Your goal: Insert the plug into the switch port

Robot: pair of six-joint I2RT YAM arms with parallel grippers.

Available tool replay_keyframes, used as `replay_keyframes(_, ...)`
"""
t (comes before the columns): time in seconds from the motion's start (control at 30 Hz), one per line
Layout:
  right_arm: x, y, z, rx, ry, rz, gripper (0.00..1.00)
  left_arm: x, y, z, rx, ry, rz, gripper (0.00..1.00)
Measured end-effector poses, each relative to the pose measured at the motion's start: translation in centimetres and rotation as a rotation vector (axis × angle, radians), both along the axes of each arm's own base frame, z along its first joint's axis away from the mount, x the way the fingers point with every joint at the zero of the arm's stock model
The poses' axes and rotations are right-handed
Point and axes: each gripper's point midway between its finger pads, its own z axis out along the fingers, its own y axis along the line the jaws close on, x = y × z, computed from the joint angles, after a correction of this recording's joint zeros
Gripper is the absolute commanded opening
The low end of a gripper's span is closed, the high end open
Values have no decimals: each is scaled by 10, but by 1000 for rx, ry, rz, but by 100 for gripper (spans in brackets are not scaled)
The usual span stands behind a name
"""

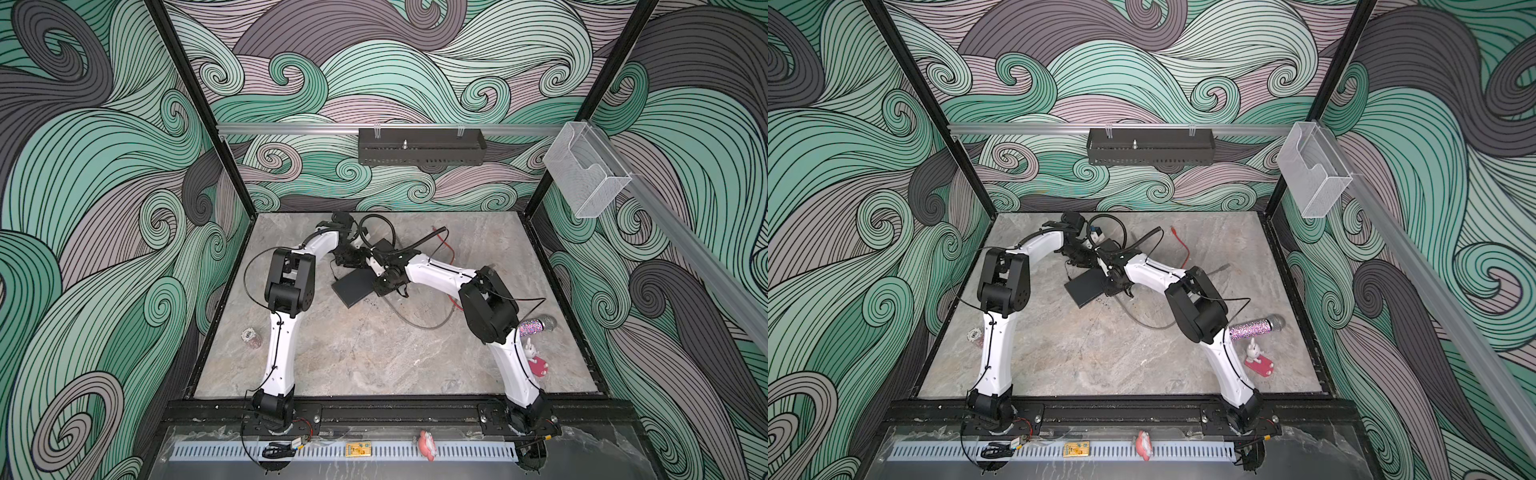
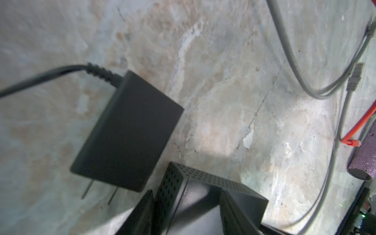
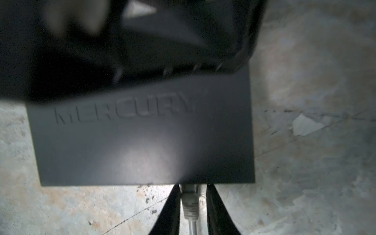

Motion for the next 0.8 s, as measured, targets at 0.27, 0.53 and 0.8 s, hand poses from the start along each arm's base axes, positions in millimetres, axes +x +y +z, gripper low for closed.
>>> replay_keyframes(0.27, 2, 3, 26, 83, -90, 3, 29, -15, -4, -2, 3, 61, -2, 51)
replay_keyframes(0.53, -30, -26, 41, 106, -108, -2, 33, -17, -2, -2, 7, 75, 18, 51)
replay_keyframes(0.8, -60, -42, 47, 178, -163, -4, 35, -18, -1, -2, 11, 84, 34, 51)
